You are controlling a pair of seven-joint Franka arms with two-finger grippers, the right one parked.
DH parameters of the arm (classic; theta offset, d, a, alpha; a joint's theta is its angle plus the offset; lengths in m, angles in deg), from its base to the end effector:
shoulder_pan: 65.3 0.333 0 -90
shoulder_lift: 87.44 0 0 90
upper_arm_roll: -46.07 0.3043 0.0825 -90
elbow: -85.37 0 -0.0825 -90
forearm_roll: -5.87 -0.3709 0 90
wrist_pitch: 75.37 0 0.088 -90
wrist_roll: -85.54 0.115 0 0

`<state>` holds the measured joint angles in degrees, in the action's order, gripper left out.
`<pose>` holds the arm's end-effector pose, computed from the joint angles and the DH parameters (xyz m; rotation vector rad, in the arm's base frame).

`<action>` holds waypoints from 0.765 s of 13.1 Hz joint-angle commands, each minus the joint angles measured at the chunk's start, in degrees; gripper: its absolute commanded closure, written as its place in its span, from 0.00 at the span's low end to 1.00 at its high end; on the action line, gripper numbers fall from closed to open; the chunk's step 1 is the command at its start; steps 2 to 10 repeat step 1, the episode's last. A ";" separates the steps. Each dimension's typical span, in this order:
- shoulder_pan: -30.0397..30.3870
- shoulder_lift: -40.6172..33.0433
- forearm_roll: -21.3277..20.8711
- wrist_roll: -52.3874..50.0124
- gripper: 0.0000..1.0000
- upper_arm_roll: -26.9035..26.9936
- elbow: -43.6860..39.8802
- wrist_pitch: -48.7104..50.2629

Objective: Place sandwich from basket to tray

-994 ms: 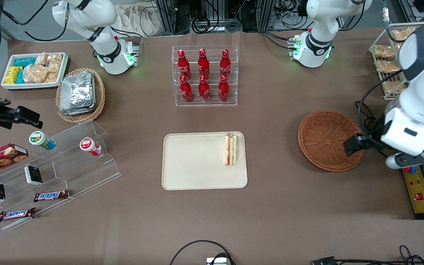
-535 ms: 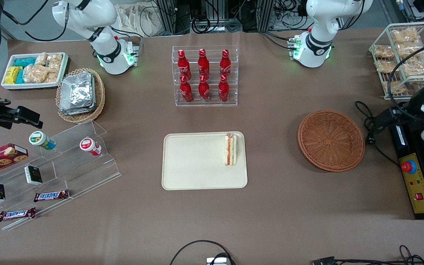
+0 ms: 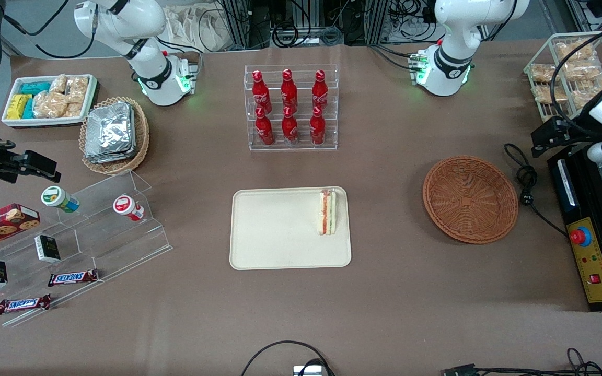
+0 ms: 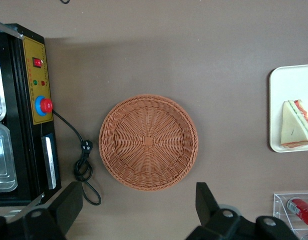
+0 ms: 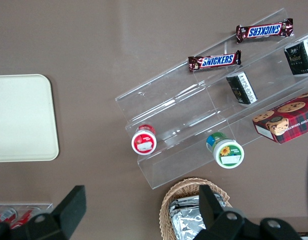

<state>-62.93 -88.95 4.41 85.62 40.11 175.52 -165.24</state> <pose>0.5329 -0.0313 0.6175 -3.1123 0.0992 -0.0345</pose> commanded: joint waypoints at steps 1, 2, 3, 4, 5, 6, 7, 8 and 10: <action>-0.53 -2.01 1.02 0.19 0.00 0.86 2.40 -0.31; -0.53 -2.01 1.02 0.19 0.00 0.86 2.40 -0.31; -0.53 -2.01 1.02 0.19 0.00 0.86 2.40 -0.31; -0.53 -2.01 1.02 0.19 0.00 0.86 2.40 -0.31; -0.53 -2.01 1.02 0.19 0.00 0.86 2.40 -0.31; -0.53 -2.01 1.02 0.19 0.00 0.86 2.40 -0.31; -0.53 -2.01 1.02 0.19 0.00 0.86 2.40 -0.31; -0.53 -2.01 1.02 0.19 0.00 0.86 2.40 -0.31; -0.53 -2.01 1.02 0.19 0.00 0.86 2.40 -0.31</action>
